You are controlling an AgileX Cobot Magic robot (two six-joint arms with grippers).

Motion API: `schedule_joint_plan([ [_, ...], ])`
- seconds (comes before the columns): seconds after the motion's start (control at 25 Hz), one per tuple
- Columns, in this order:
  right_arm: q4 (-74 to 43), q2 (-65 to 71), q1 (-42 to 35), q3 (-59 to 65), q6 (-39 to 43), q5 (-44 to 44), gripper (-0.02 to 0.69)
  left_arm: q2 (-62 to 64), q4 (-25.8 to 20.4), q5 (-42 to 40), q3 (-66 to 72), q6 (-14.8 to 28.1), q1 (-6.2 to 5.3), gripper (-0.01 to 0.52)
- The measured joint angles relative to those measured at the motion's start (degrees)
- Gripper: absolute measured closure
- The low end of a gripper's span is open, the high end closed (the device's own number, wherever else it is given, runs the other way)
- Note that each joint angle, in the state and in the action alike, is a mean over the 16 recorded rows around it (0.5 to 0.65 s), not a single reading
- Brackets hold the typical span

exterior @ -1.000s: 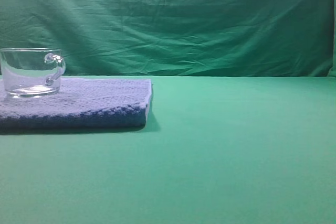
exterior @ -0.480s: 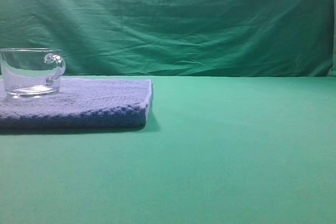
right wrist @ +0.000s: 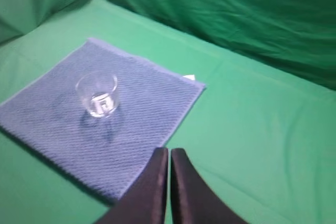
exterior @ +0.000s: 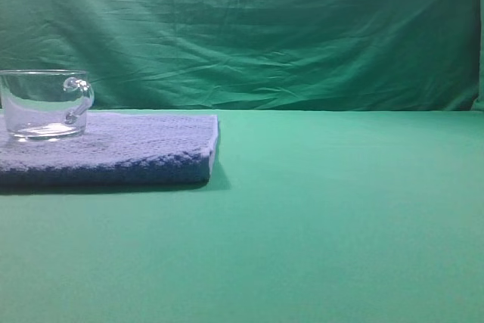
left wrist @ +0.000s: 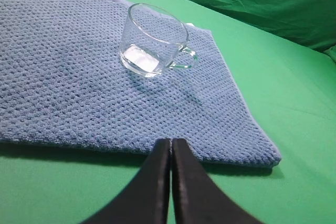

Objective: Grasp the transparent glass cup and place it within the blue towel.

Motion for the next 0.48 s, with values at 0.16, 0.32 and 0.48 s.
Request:
schedule_joint_plan([
  [0.16, -0.2, -8.6, -7.0, 10.0, 0.0, -6.2, 0.665, 0.0, 0.0, 0.0, 0.0, 0.0, 0.00, 0.514],
  [0.32, -0.3, -16.4, -13.9, 19.2, 0.1, -11.1, 0.665, 0.0, 0.0, 0.0, 0.0, 0.0, 0.00, 0.514],
  [0.48, -0.4, -24.2, -19.5, 28.1, 0.1, -15.1, 0.665, 0.0, 0.0, 0.0, 0.0, 0.0, 0.00, 0.514],
])
